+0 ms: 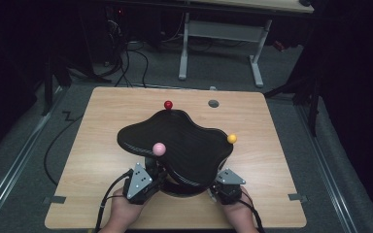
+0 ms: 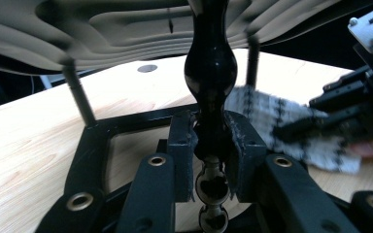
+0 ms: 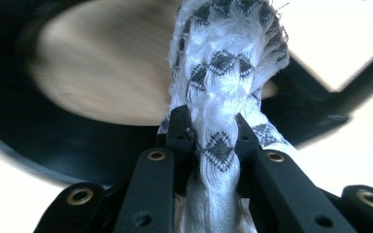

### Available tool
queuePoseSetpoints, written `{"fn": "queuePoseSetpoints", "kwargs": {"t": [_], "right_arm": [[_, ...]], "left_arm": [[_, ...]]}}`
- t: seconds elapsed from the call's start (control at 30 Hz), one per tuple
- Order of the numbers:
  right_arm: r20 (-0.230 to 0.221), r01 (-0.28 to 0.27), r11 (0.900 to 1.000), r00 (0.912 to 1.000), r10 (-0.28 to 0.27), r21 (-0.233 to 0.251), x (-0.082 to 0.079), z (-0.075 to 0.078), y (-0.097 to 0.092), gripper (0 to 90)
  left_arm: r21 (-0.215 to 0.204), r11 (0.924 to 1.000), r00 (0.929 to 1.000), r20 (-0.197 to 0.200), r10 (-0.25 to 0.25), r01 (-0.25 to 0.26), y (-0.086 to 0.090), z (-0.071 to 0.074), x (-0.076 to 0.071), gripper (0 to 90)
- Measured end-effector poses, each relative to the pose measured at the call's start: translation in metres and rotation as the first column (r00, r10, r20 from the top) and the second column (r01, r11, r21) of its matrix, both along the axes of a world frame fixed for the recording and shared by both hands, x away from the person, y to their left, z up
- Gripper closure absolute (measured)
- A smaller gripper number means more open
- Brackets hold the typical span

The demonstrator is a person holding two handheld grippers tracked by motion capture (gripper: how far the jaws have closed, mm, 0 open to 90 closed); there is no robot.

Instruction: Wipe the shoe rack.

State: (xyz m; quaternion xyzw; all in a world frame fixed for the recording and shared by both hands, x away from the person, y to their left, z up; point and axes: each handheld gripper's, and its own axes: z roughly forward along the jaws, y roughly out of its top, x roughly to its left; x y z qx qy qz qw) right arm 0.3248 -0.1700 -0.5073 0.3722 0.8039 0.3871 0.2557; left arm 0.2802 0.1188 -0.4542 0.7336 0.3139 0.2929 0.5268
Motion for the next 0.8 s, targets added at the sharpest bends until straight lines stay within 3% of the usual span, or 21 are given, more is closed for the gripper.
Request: {"fn": "queuePoseSetpoints", "kwargs": {"t": [0.2, 0.33, 0.47, 0.8], "right_arm": [[0.027, 0.085, 0.9961, 0.9961, -0.084, -0.027, 0.019, -0.001, -0.017, 77.1], [0.054, 0.143, 0.9888, 0.9885, -0.141, -0.041, 0.033, 0.000, -0.030, 77.2], [0.067, 0.145, 0.9875, 0.9878, -0.141, -0.062, 0.036, -0.002, -0.031, 77.3], [0.007, 0.073, 0.9961, 0.9973, -0.073, -0.049, 0.030, -0.002, -0.026, 78.0]], "left_arm": [[-0.003, 0.9999, 0.9999, -0.001, 0.016, -0.016, 0.007, 0.000, -0.003, 74.4], [-0.001, 0.9998, 0.9998, 0.002, 0.020, -0.020, 0.008, -0.001, -0.005, 74.4], [-0.001, 0.9998, 0.9997, 0.005, 0.022, -0.022, 0.008, -0.001, -0.005, 74.4], [-0.023, 0.9997, 1.0000, -0.007, 0.001, -0.001, 0.008, -0.001, -0.003, 74.4]]}}
